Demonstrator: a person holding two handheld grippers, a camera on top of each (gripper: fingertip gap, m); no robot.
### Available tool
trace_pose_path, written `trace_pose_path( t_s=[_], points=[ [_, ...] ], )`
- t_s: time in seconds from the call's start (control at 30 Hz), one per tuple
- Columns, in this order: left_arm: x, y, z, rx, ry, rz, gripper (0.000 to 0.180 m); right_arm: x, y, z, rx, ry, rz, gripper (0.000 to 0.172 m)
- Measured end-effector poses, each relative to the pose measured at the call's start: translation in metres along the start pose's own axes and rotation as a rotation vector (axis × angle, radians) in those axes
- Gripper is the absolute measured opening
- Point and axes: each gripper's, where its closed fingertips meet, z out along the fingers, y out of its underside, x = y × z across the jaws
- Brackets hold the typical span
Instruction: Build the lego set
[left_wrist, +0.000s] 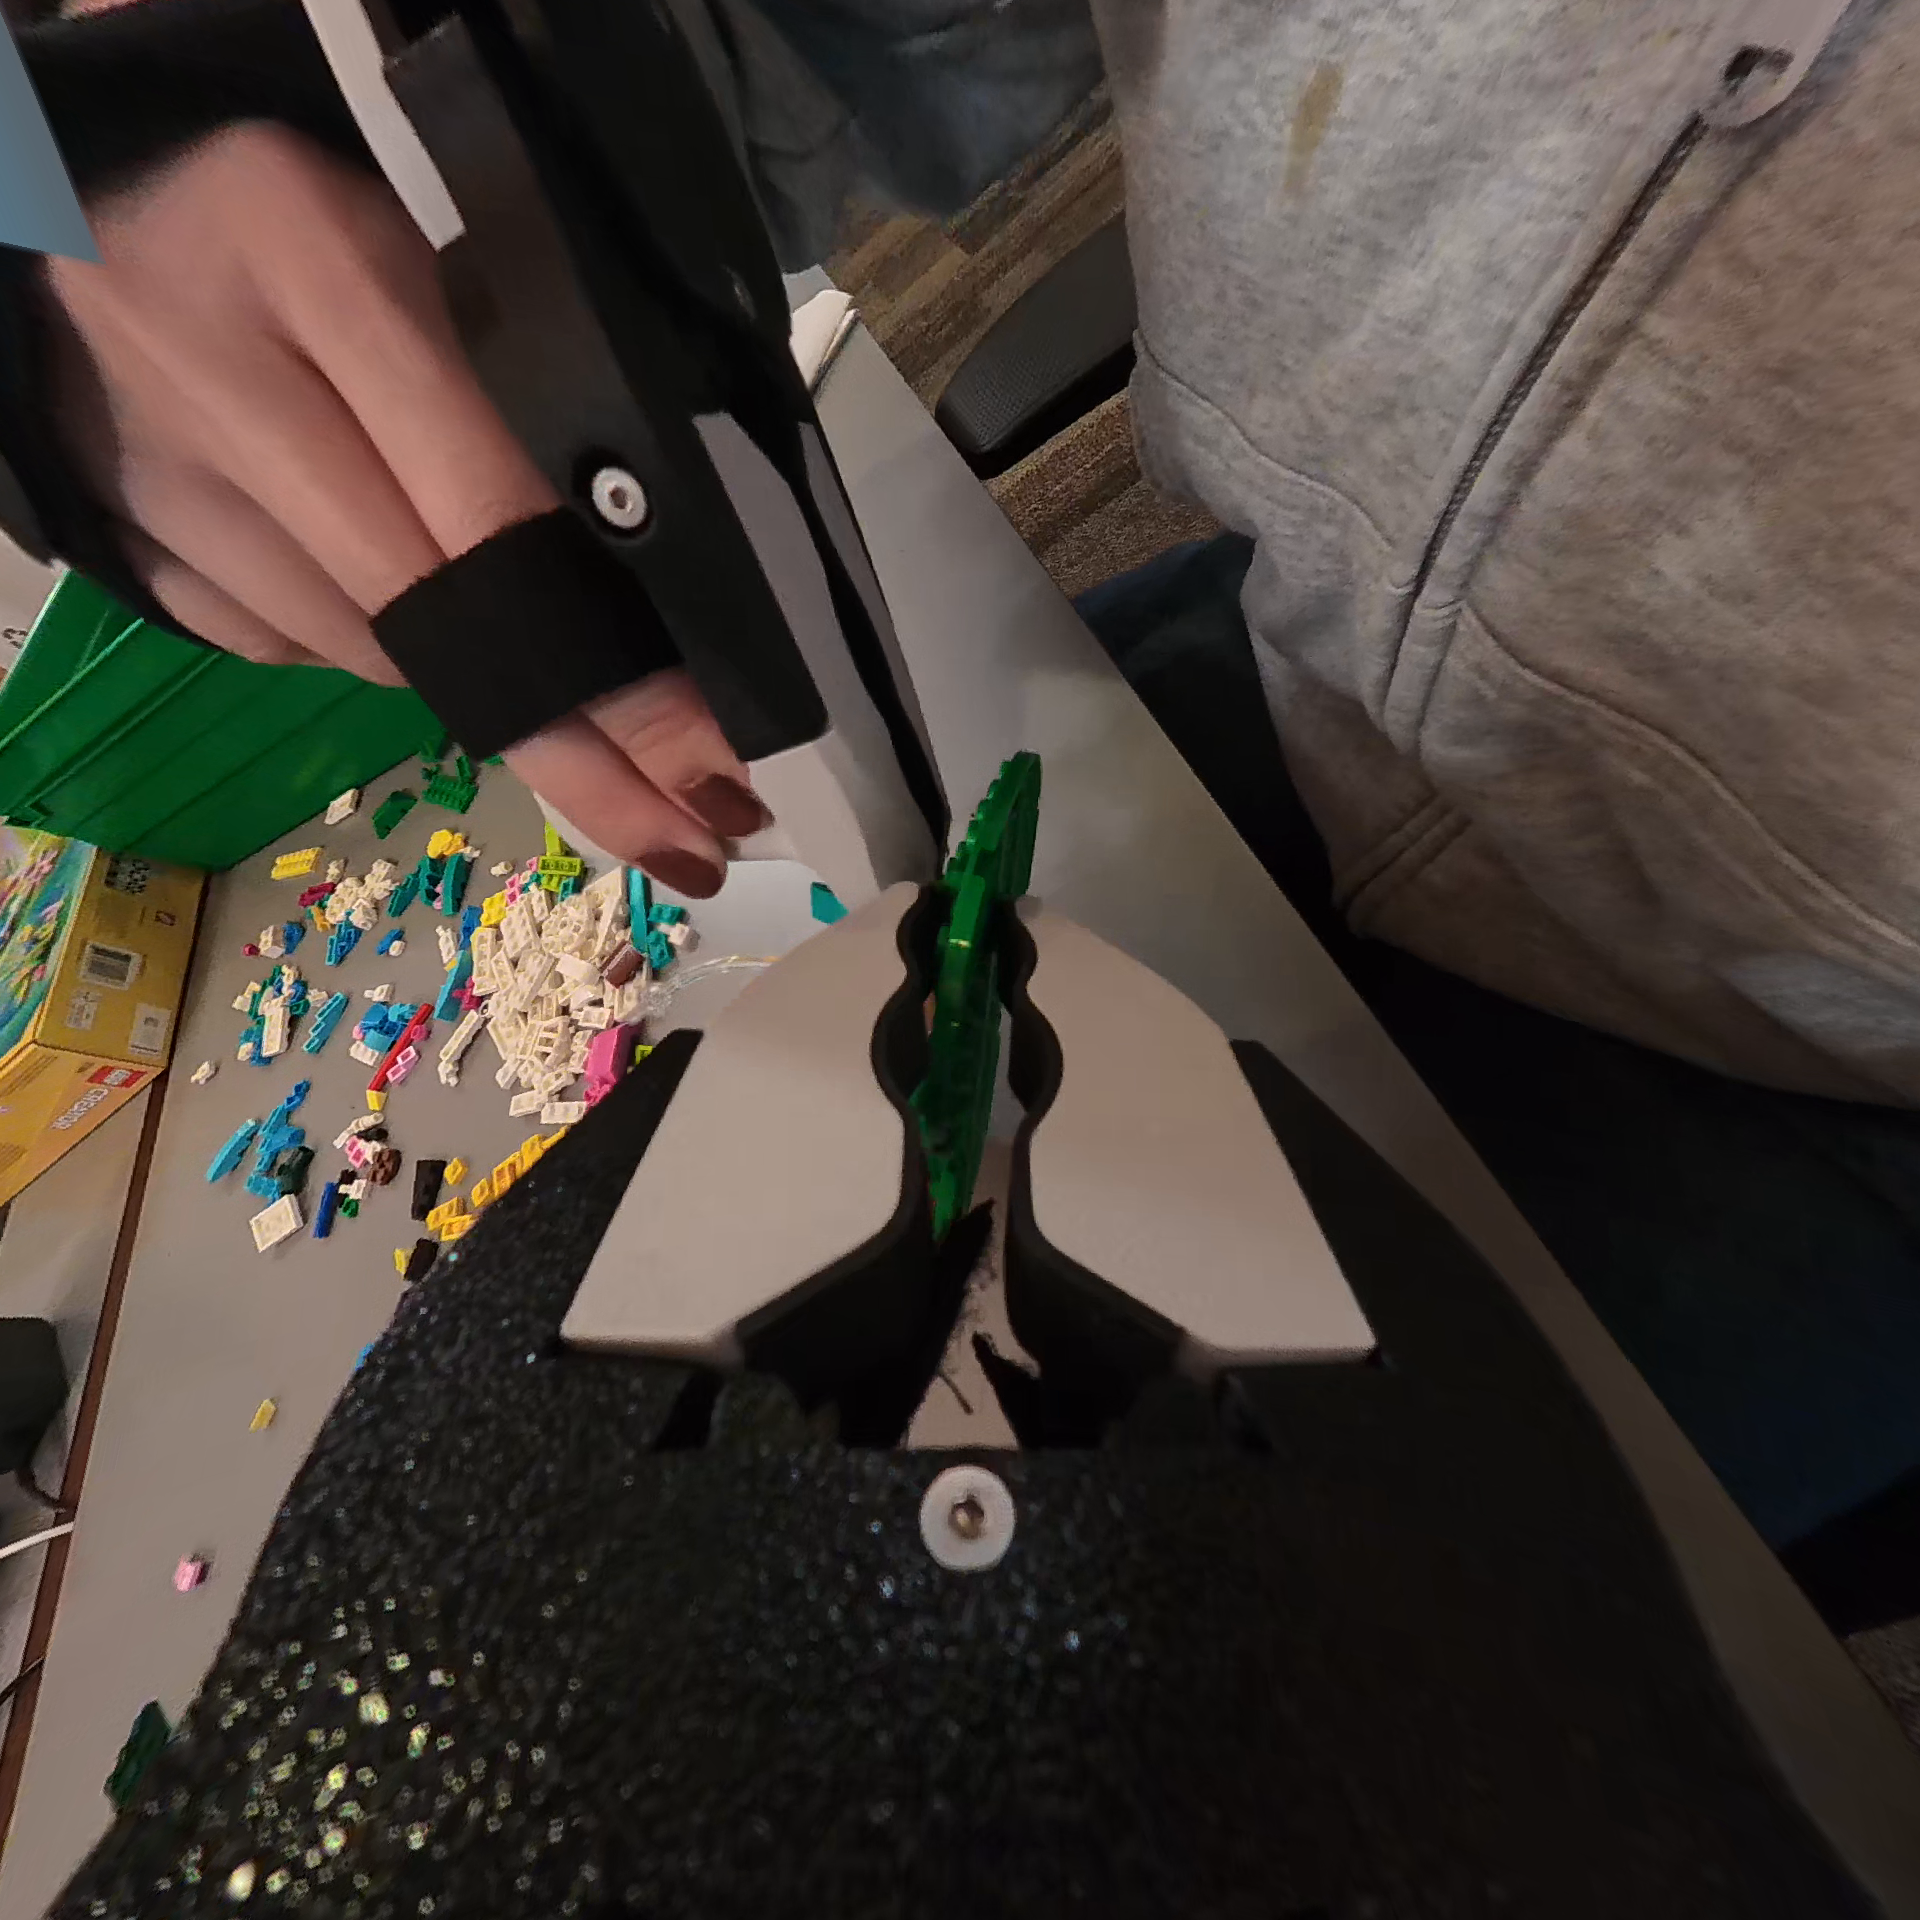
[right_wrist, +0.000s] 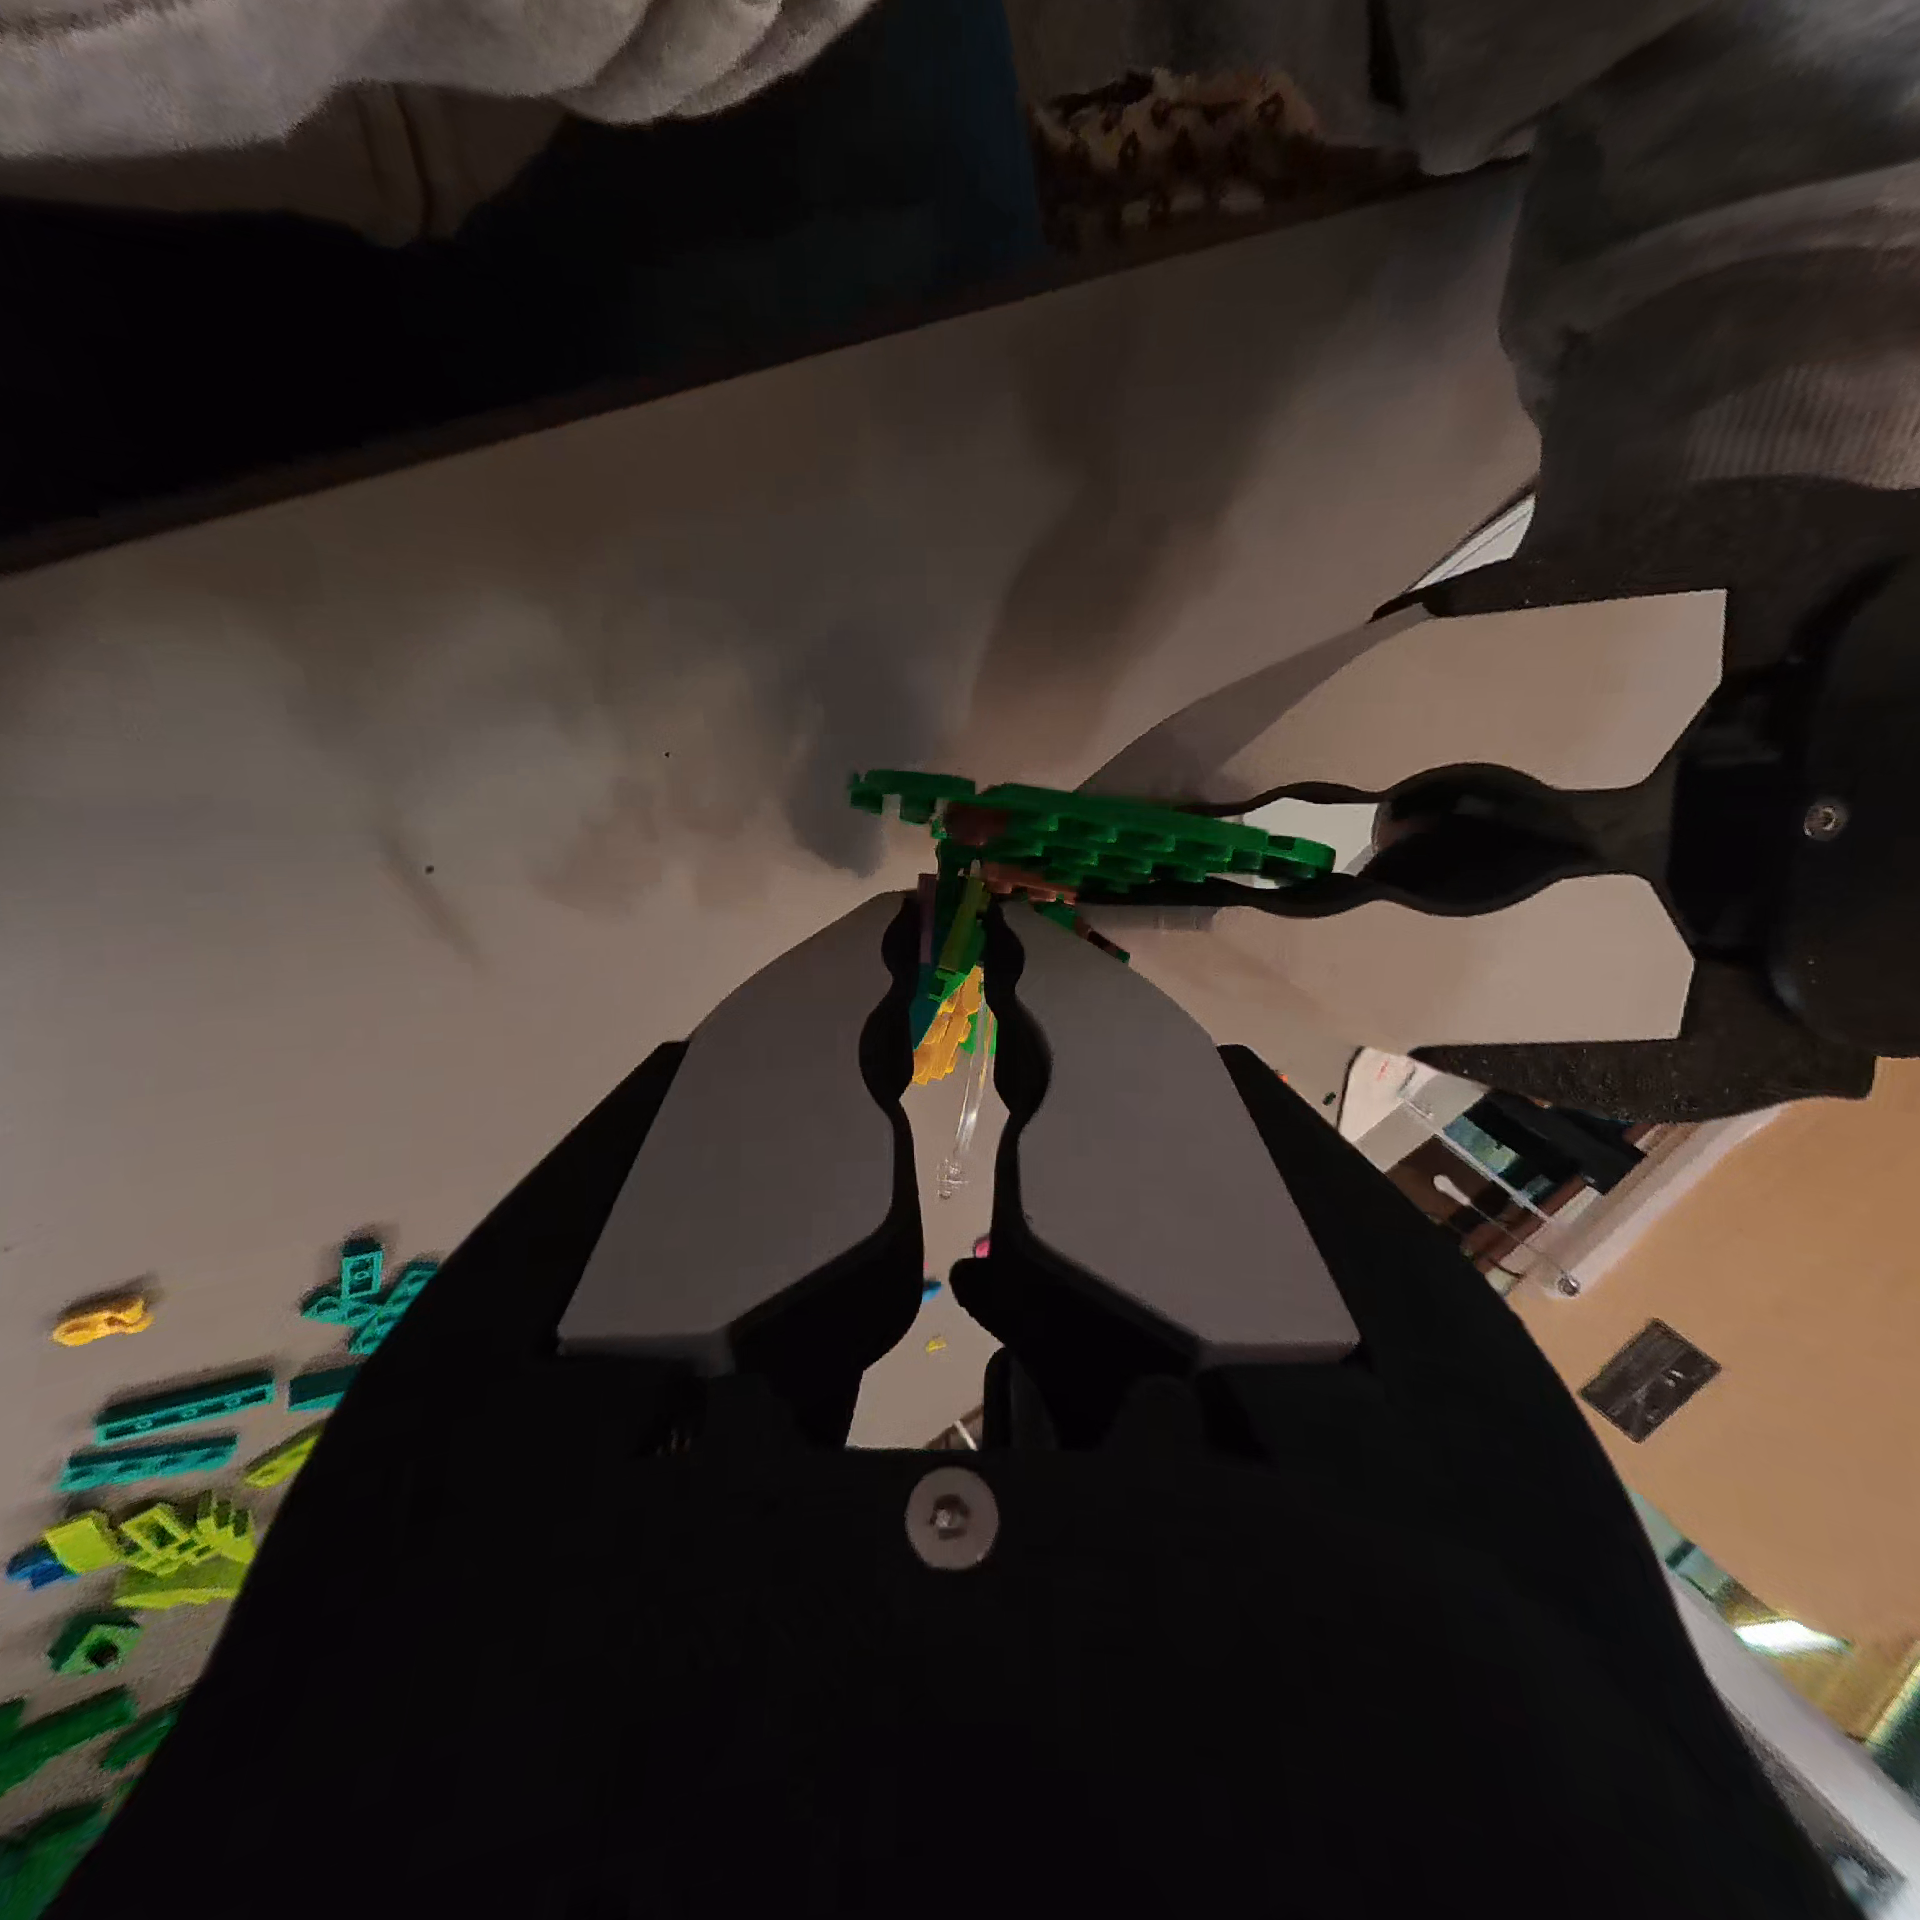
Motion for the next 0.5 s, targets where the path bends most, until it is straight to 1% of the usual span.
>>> trace_pose_path(
  t_s=[0.07,0.13,0.3,0.5],
  points=[
    [0.001,0.001,0.001,-0.001,0.007,-0.003,0.011,-0.002,-0.001,0.002,0.014,-0.026,0.059,0.011],
    [0.002,0.0,-0.001,0.019,0.015,-0.012,0.011,-0.002,-0.003,0.001,0.07,-0.055,0.174,0.011],
    [0.004,-0.012,-0.01,0.16,0.06,-0.073,0.011,0.006,-0.012,-0.01,0.255,-0.08,0.366,0.011],
    [0.007,-0.02,-0.015,0.266,0.113,-0.131,0.012,0.011,-0.02,-0.02,0.396,-0.131,0.493,0.015]
  ],
)
